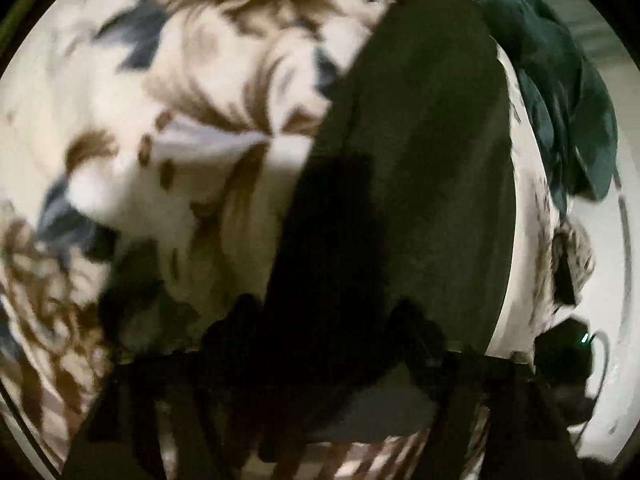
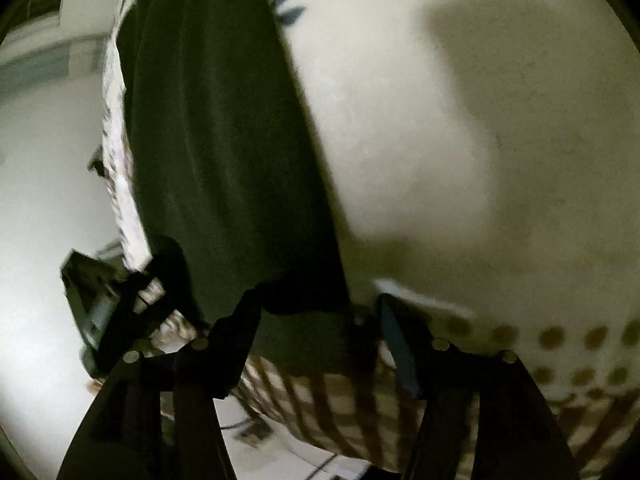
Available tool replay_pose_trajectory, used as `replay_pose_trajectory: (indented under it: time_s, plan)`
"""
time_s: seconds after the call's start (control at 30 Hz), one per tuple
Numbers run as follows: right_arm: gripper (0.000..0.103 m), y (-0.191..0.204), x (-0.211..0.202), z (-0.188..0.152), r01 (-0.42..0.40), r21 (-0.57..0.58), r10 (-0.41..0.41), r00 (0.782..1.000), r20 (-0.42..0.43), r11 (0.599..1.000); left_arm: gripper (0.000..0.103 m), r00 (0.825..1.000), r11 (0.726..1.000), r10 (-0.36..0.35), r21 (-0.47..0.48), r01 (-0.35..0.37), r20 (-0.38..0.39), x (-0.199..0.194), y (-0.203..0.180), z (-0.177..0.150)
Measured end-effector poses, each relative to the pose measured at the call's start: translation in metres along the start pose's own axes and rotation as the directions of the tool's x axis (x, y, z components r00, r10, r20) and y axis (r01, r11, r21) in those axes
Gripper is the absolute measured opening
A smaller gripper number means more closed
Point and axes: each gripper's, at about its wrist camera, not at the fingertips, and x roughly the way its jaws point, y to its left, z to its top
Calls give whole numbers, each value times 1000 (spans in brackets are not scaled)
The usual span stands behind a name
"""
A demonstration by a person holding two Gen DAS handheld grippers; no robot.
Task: Fold small clothes
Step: 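Fold the hem up toward the collar with both tools and lower it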
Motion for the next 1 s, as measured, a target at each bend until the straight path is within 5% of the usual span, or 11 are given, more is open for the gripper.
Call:
replay_pose_trajectory:
  time_s: [0.03, 0.07, 0.1, 0.13, 0.17, 0.3, 0.57, 0.73, 0.87, 0.93, 1.0]
  plan:
    - [64, 3, 3, 0, -26, 1, 26, 1000, -2, 1000, 13, 1000, 1000, -14, 5, 14, 0, -4, 0, -2]
    - [62, 6, 6, -1, -40, -1, 40, 999, -4, 999, 13, 999, 999, -38, -13, 38, 5, -9, 1, -4]
    - [49, 8, 9, -3, -25, -4, 25, 1000, 5, 1000, 12, 999, 998, -52, -24, 52, 15, -13, 1, -7]
    - [19, 8, 12, -4, -12, -1, 12, 1000, 9, 1000, 12, 998, 997, -62, -35, 63, 24, -17, 2, -8]
    - [13, 6, 12, -5, -36, 25, 36, 999, 8, 999, 11, 996, 995, -82, -50, 83, 29, -22, 2, -9]
    - [12, 3, -11, -13, -104, 108, 98, 993, 60, 989, 10, 988, 984, -150, -87, 153, 42, -40, -2, -1]
    - [11, 72, -86, 0, -141, 15, 137, 976, 169, 990, 10, 950, 942, -308, -124, 312, 52, -90, -39, 52]
    - [11, 124, -115, 77, -142, -47, 149, 951, 271, 989, 11, 920, 905, -383, -167, 391, 78, -76, -54, 143]
    - [11, 161, -117, 175, -89, -78, 111, 928, 356, 993, 12, 909, 897, -410, -144, 417, 78, -38, -72, 238]
    - [12, 167, -117, 223, -41, -77, 68, 919, 390, 996, 21, 909, 898, -416, -140, 417, 44, -9, -77, 278]
    - [17, 170, -110, 273, -16, -60, 37, 931, 362, 998, 33, 907, 893, -418, -160, 420, 49, 8, -72, 308]
